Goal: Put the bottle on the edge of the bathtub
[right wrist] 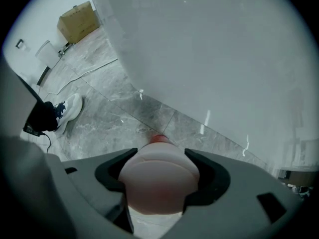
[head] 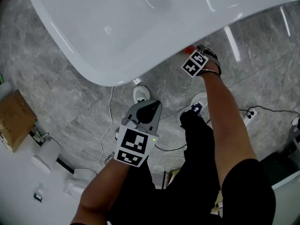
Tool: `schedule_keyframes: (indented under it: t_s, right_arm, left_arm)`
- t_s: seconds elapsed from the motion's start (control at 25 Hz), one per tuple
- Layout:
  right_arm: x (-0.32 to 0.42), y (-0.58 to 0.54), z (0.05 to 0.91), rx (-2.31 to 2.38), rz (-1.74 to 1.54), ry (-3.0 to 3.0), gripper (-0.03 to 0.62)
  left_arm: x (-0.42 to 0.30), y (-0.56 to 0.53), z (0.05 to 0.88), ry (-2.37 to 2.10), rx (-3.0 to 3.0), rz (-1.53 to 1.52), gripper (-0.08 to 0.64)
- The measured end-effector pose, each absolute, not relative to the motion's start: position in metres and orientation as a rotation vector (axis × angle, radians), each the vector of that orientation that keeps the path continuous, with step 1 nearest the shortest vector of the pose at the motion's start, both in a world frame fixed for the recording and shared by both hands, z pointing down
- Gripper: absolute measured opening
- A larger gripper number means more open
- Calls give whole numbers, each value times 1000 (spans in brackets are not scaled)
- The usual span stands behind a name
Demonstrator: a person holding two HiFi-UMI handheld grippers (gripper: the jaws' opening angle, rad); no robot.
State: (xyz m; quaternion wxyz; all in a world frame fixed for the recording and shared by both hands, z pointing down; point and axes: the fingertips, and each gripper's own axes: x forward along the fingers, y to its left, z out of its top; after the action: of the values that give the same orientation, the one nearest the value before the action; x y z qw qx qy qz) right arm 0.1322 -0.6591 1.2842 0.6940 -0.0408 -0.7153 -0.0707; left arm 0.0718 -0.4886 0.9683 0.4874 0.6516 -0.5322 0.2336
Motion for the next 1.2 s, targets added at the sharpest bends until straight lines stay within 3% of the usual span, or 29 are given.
schedule_keyframes:
  t_s: [0.48, 0.88, 1.2]
  right_arm:
    - [134, -664, 1244, -52, -163, -1590, 318]
    - [143, -645, 1126, 46, -107, -1690, 318]
    - [153, -600, 1019, 123, 121, -1768, 316]
  left_arm:
    - [67, -494, 944, -1310, 1600, 558, 17]
    - [50, -504, 879, -1391, 1588, 484, 17]
    - [39, -502, 791, -1416, 1637, 516, 17]
